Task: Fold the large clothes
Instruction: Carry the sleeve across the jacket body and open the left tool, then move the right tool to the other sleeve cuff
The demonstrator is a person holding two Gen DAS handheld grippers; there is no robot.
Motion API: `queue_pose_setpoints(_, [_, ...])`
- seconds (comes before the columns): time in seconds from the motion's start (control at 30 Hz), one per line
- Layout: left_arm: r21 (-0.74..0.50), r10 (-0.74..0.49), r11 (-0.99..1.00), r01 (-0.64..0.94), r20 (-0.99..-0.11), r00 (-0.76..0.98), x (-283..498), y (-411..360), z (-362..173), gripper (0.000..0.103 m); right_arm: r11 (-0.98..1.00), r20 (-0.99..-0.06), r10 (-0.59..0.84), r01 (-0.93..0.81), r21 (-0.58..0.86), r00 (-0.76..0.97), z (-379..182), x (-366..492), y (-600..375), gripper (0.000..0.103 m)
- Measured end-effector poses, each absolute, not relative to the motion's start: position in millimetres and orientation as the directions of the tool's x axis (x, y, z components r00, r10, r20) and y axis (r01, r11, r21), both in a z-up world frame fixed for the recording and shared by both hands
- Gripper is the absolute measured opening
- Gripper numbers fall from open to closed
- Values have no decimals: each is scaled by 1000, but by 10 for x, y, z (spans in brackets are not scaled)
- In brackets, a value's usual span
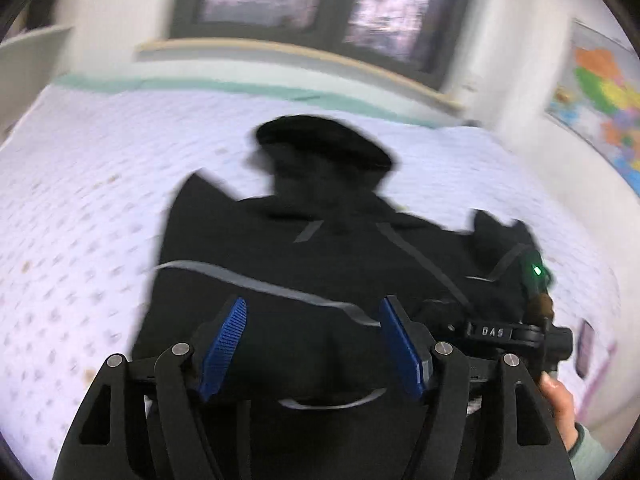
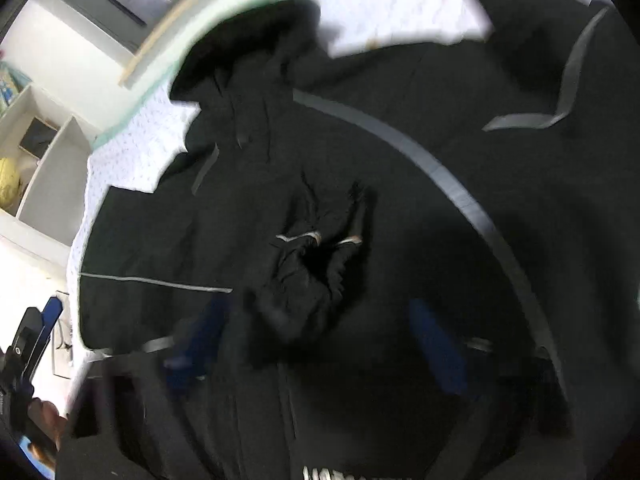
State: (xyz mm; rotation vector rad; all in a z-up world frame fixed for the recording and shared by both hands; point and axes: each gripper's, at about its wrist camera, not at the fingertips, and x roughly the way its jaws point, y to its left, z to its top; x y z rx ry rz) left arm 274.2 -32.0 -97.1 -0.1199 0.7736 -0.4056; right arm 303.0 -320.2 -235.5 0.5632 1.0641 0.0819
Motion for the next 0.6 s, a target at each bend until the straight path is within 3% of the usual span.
queue_pose_setpoints(0.07, [-251, -379, 925, 285, -664, 644, 2808, -227, -1017, 70, 890, -792, 285, 158, 428, 539, -2185, 3030, -3185, 32])
queue_pose_setpoints(0.27, [-249, -375, 926, 283, -698, 610, 2992, -398, -1209, 70, 962, -678, -103, 246, 118, 728, -1320, 2739, -3592, 30])
queue_pose_setpoints(0.37, [-240, -370, 924, 296, -755, 541, 3128, -662, -1531, 70, 955, -710, -114, 274, 115, 695, -1426, 2752, -3894, 30])
queue_pose_setpoints(0.47, [-163, -287, 944, 285, -832, 475, 3264, -914, -1977, 70, 957, -769, -113, 276, 85, 629, -1824, 2819, -4018, 30])
queue_pose_setpoints(0.6, [-106, -247, 948, 299, -838, 486, 3250, -979, -2048, 70, 952, -819, -63, 280, 122, 571, -2256, 2730, -4234, 32])
